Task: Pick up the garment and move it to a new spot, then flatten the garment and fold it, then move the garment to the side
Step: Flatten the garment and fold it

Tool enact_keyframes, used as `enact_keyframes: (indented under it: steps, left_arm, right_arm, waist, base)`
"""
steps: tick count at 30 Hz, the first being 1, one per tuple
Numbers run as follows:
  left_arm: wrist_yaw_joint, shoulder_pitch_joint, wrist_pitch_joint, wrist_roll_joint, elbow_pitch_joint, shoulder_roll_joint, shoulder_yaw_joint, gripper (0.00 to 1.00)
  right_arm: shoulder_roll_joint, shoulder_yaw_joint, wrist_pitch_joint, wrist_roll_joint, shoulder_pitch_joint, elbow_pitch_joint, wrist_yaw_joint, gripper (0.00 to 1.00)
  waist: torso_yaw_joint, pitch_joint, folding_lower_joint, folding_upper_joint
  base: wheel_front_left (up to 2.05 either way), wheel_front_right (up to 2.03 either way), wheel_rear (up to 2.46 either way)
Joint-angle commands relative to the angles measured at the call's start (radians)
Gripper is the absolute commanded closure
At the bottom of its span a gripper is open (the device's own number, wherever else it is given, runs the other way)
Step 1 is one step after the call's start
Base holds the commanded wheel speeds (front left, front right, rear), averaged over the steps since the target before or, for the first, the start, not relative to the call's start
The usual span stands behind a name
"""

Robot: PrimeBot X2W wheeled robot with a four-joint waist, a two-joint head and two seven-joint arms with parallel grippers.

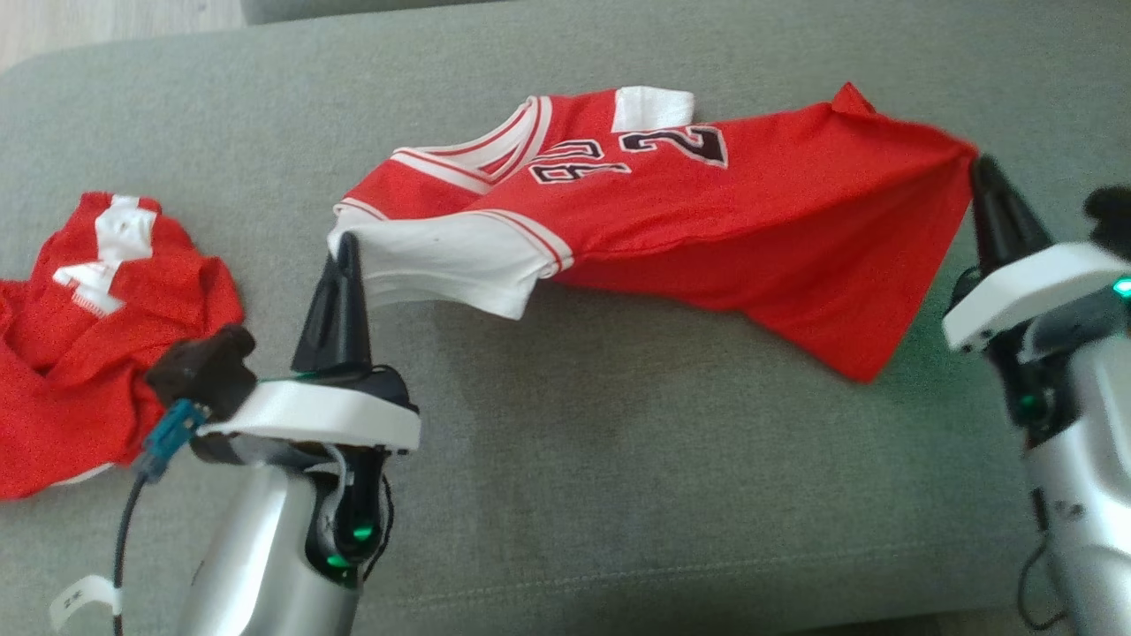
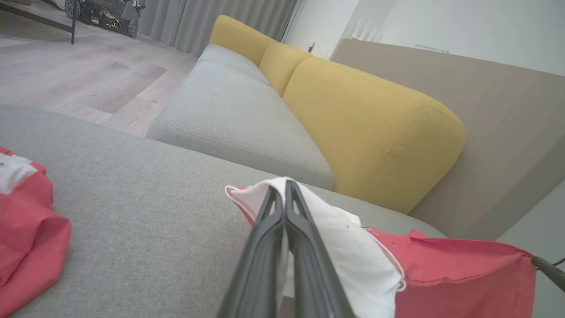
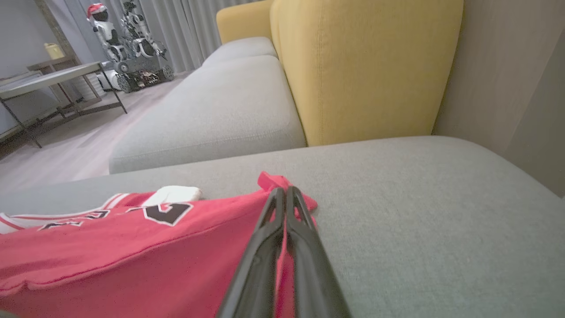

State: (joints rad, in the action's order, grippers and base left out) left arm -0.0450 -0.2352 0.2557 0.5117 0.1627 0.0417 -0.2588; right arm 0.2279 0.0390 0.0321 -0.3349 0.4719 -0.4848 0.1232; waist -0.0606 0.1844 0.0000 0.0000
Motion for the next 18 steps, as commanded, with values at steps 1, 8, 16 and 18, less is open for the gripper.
enact_keyframes:
  steps: [1,8,16,18]
  left_arm:
    - [-0.007,-0.02,0.006,-0.012,-0.041,0.009,0.045,1.0]
    - [0.006,-0.027,0.006,-0.03,-0.066,0.009,0.081,1.0]
    - [0.043,-0.086,0.006,-0.018,-0.111,0.009,0.112,1.0]
    - [0.057,-0.112,0.006,-0.027,-0.12,0.009,0.112,1.0]
  right_arm:
    - [0.037,0.031,0.02,-0.037,0.005,0.072,0.008,1.0]
    - [0.161,0.101,0.14,-0.223,-0.038,0.269,0.008,1.0]
    - [0.261,0.132,0.242,-0.461,-0.035,0.45,0.008,1.0]
    - [0.282,0.135,0.239,-0.462,-0.022,0.473,0.008,1.0]
  waist:
    - [-0.011,-0.012,0.0,0.0]
    - [-0.023,-0.048,0.0,0.0]
    - [-0.011,-0.117,0.0,0.0]
    - [-0.004,-0.14,0.0,0.0]
  base:
    - [0.0,0.0,0.0]
    - [0.0,0.0,0.0]
    - [0.0,0.0,0.0]
    - [0.0,0.0,0.0]
